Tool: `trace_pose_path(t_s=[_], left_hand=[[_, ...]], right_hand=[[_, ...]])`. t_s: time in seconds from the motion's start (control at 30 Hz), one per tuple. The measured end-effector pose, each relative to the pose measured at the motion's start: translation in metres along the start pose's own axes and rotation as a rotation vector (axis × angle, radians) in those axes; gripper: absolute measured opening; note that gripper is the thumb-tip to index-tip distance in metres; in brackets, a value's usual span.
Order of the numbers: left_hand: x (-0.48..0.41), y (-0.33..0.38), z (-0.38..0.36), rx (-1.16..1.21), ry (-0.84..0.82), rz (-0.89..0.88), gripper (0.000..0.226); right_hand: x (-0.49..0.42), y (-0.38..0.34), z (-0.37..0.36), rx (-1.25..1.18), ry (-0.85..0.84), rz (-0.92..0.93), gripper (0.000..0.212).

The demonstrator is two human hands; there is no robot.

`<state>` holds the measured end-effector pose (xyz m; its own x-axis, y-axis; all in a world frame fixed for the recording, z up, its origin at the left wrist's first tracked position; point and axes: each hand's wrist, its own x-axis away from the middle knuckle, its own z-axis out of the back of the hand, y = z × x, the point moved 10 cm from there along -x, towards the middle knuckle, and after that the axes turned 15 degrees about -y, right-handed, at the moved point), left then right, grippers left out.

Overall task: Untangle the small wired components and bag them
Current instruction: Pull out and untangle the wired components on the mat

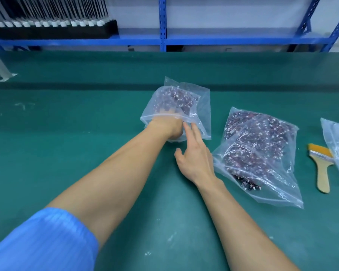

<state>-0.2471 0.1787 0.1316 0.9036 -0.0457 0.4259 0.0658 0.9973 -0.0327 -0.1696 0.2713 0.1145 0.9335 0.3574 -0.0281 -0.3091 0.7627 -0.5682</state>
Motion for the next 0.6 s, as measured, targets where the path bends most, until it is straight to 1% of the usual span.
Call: trace_pose_path(t_s=[0.03,0.1,0.13,0.2,0.3,0.37,0.47,0.6], left_hand=[[-0.007,-0.001,-0.010,-0.062,-0.079,-0.010,0.019],[-0.012,-0.001,-0.017,-0.169,-0.090,-0.034,0.023],[-0.011,-0.005,-0.015,-0.155,-0.061,0.001,0.022],[-0.007,-0.004,-0.003,-0.139,0.038,0.013,0.025],[0.004,0.001,0.011,-0.101,0.190,-0.002,0.033],[0.009,0.001,0.016,-0.106,0.267,-0.006,0.030],[0.012,-0.002,0.017,-0.089,0.308,0.018,0.015],[0.019,-0.008,0.021,-0.001,0.327,0.039,0.013]], right_hand=[[-0.001,0.000,-0.001,-0.009,-0.005,0.006,0.076],[-0.002,-0.001,-0.002,-0.060,-0.016,0.031,0.072],[-0.003,-0.003,-0.002,-0.094,-0.018,0.055,0.071],[-0.004,-0.006,0.000,-0.133,-0.011,0.096,0.072],[-0.003,-0.004,0.001,-0.137,0.010,0.086,0.073],[-0.002,-0.001,-0.001,-0.154,0.006,0.063,0.074],[-0.002,0.000,-0.003,-0.175,-0.007,0.057,0.077],[-0.002,0.001,-0.003,-0.191,-0.015,0.049,0.082]])
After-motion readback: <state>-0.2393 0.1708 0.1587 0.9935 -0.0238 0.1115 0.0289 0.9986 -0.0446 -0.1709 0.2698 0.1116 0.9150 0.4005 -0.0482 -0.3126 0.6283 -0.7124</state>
